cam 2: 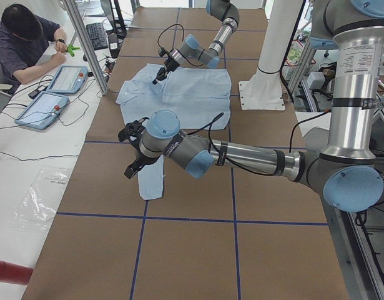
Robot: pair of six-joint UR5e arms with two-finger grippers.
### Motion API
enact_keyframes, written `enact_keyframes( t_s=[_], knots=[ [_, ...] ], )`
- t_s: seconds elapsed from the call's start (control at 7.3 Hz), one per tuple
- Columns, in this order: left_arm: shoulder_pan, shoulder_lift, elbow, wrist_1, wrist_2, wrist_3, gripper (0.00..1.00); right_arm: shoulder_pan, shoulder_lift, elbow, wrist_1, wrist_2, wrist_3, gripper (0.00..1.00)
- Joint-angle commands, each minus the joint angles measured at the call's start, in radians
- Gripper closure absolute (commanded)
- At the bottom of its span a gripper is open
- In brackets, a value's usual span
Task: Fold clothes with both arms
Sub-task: 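Carry the held sleeve across the shirt body toward the collar with the right gripper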
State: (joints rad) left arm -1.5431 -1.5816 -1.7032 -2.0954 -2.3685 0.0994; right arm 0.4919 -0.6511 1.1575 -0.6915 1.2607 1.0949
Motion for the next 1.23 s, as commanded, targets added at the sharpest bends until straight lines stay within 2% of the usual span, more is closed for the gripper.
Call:
enact_keyframes(
  t_s=[0.0, 0.27, 0.55, 0.69, 0.96, 1.1],
  knots=[
    [0.0, 0.0, 0.002, 0.0, 0.0, -0.001, 0.0, -0.051, 0.039, -0.03, 0.001, -0.014, 0.002, 0.01],
    [0.0, -0.002, 0.005, 0.0, -0.002, -0.003, 0.0, -0.055, 0.048, -0.019, -0.029, -0.006, 0.02, 0.0],
    [0.0, -0.006, 0.007, 0.0, -0.005, -0.001, 0.0, -0.041, 0.076, 0.086, -0.396, 0.034, 0.061, 0.0],
    [0.001, -0.015, 0.004, -0.002, -0.005, -0.004, 0.0, 0.011, 0.076, 0.108, -0.505, 0.092, 0.091, 0.0],
    [0.008, -0.021, 0.022, -0.069, -0.003, -0.042, 0.0, 0.217, 0.038, 0.14, -0.621, 0.442, 0.073, 0.0],
    [0.024, -0.02, 0.057, -0.142, -0.002, -0.132, 0.0, 0.296, -0.02, 0.209, -0.699, 0.533, 0.045, 0.0]
  ],
)
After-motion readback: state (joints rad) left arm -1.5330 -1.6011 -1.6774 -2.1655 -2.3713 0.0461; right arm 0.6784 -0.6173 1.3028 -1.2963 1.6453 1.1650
